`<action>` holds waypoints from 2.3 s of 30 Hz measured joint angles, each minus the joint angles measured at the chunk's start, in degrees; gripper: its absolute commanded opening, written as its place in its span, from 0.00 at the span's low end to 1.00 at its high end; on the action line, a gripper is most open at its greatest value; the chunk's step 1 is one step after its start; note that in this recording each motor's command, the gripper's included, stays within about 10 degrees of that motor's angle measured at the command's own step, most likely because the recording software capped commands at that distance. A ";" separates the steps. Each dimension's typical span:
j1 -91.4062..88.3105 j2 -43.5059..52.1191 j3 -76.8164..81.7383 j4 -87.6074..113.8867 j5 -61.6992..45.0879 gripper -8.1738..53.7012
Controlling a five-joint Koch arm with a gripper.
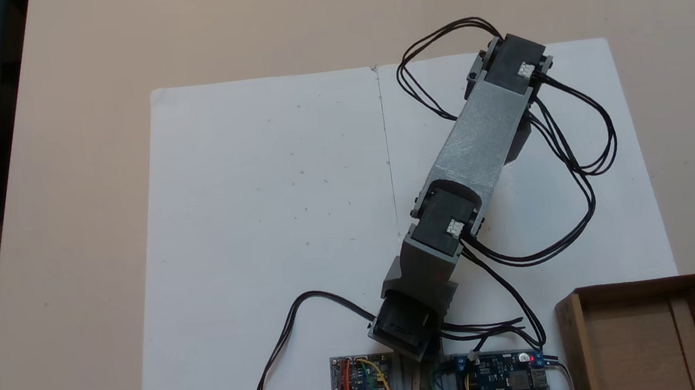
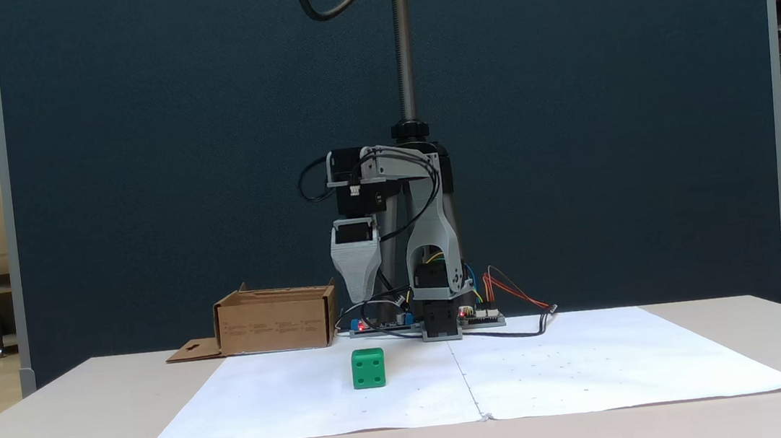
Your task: Grasp a green dice and put it in the bin.
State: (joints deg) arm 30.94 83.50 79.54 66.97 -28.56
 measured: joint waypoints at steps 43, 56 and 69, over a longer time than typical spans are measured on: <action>-3.96 1.49 10.55 -10.28 6.77 0.88; -4.66 0.35 11.51 -11.43 6.86 0.88; -3.96 -4.22 11.51 -13.10 6.86 0.88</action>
State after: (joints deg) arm 26.98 79.28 91.05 53.88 -21.71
